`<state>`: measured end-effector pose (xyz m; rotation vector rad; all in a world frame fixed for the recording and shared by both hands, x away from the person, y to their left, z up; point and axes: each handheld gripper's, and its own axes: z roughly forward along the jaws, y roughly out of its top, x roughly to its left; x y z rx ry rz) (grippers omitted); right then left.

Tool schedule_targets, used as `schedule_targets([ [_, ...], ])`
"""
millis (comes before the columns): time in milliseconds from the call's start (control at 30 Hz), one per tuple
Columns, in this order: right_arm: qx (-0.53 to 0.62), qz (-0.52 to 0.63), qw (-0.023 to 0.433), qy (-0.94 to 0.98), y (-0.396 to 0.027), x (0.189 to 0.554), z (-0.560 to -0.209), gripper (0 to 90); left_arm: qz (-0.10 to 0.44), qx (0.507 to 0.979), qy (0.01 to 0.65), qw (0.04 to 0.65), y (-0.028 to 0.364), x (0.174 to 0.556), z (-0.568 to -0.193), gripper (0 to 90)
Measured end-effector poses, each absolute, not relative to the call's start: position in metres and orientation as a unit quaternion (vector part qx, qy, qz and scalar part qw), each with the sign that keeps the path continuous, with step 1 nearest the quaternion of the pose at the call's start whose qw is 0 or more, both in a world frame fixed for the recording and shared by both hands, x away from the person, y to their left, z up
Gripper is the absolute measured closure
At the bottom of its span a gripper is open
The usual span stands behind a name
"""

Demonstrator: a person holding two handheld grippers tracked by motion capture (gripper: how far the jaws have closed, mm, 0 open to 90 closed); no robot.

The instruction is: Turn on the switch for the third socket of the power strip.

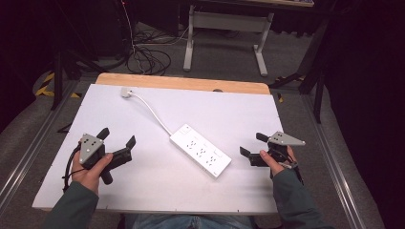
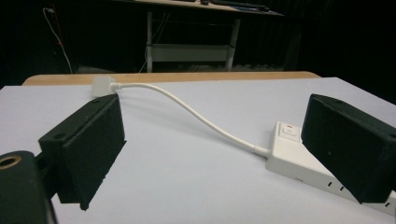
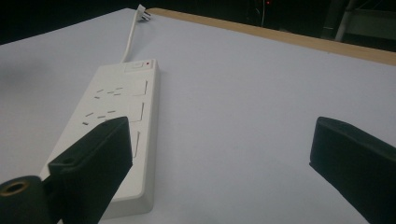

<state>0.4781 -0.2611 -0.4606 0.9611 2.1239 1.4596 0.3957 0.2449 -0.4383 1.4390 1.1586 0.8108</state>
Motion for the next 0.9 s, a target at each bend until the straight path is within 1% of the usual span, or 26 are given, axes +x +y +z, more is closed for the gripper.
schedule_targets([
  [333, 0.345, 0.523, 0.196, 0.755, -0.2606, 0.4789, -0.4612, 4.5, 0.340, 0.605, 0.486, 0.531, 0.2451, 0.3960, -0.4387, 6.7],
  [600, 0.347, 0.525, 0.210, 0.748, -0.2585, 0.4795, -0.4613, 6.2, 0.336, 0.606, 0.487, 0.531, 0.2452, 0.3964, -0.4390, 6.7],
  [667, 0.346, 0.524, 0.214, 0.748, -0.2582, 0.4793, -0.4609, 10.6, 0.336, 0.607, 0.487, 0.531, 0.2451, 0.3964, -0.4390, 6.7],
  [733, 0.342, 0.523, 0.218, 0.750, -0.2583, 0.4789, -0.4602, 18.8, 0.336, 0.607, 0.487, 0.530, 0.2450, 0.3965, -0.4390, 6.7],
  [900, 0.342, 0.522, 0.221, 0.749, -0.2593, 0.4787, -0.4592, 29.4, 0.335, 0.608, 0.488, 0.529, 0.2449, 0.3968, -0.4391, 6.6],
])
